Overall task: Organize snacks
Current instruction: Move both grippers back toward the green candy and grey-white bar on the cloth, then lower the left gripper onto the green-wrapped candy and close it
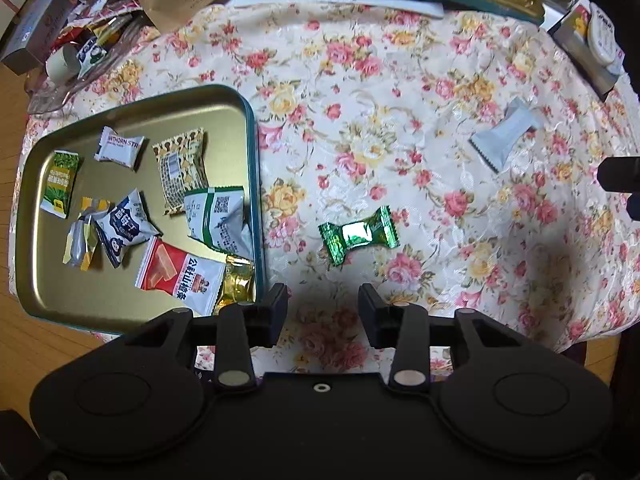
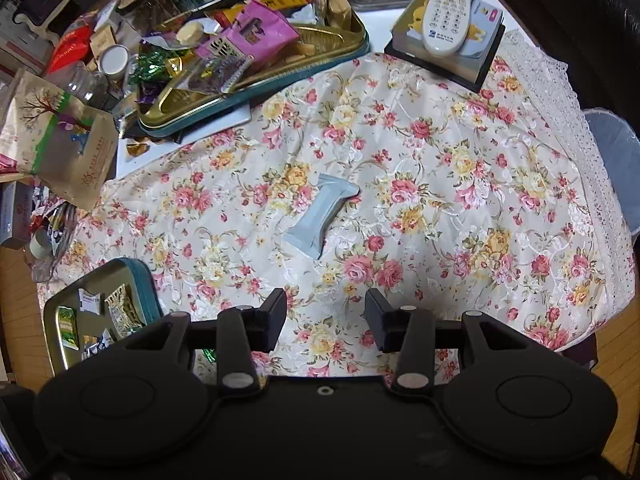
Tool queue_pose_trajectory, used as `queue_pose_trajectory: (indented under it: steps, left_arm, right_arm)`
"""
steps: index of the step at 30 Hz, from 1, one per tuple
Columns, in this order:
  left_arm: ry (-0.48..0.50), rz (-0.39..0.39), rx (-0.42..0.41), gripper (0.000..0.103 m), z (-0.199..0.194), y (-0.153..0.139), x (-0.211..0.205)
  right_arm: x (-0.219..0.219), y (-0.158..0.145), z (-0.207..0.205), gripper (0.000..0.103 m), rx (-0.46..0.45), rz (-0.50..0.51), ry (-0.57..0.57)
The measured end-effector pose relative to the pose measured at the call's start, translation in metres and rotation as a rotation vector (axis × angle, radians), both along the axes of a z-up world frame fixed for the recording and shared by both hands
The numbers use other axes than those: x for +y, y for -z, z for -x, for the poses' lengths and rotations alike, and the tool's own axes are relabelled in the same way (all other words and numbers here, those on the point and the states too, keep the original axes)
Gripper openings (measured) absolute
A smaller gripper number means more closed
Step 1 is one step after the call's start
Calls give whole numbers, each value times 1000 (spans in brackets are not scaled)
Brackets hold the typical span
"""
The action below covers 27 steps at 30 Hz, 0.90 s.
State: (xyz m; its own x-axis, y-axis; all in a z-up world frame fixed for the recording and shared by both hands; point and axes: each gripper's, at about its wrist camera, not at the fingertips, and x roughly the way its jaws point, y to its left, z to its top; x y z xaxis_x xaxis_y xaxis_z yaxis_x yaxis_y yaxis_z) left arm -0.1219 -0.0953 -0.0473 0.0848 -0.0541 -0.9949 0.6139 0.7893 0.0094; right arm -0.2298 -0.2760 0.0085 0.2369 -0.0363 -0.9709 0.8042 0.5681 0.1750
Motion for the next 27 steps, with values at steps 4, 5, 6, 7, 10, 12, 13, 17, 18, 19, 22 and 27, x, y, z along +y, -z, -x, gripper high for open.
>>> queue_pose_trajectory:
  steps: [4,5,6,7,10,12,13,17,18,19,22,27]
  left_arm:
    - [-5,40,-8,49,1,-6,2]
    - [-4,42,-9,49,1,-6,3]
    - [1,43,-9,45,2,-6,3]
    - [8,39,-12,44,2,-5,3]
    - [54,26,-39,44,6,-6,-3]
    - [99,17,-73,44,11,-7,-9]
    - [127,11,-92,44,14,-7,-13]
    - [217,12,-101,44,18,-2,-26]
    - [233,18,-99,44,17,0,-28]
    - [248,30,-93,44,16,3,-29]
    - [286,54,-93,44,9,13,-31]
    - [330,64,-114,44,-4,25,-30]
  right_arm:
    - [6,-11,3,46,-18,52,-1]
    - [8,-12,4,46,-13,68,0]
    - [10,-14,6,46,-9,79,1]
    - [13,-15,9,46,-6,82,1]
    - [19,-14,18,46,-2,42,-2]
    - [22,-12,21,46,2,12,1]
    - [23,-12,22,46,6,7,3]
    - [25,-14,22,46,7,29,13]
    - [22,-13,22,46,4,29,29]
    - [19,-12,22,46,-5,23,43]
    - [8,-9,24,45,-28,17,81]
    - [-6,2,24,45,-1,4,119]
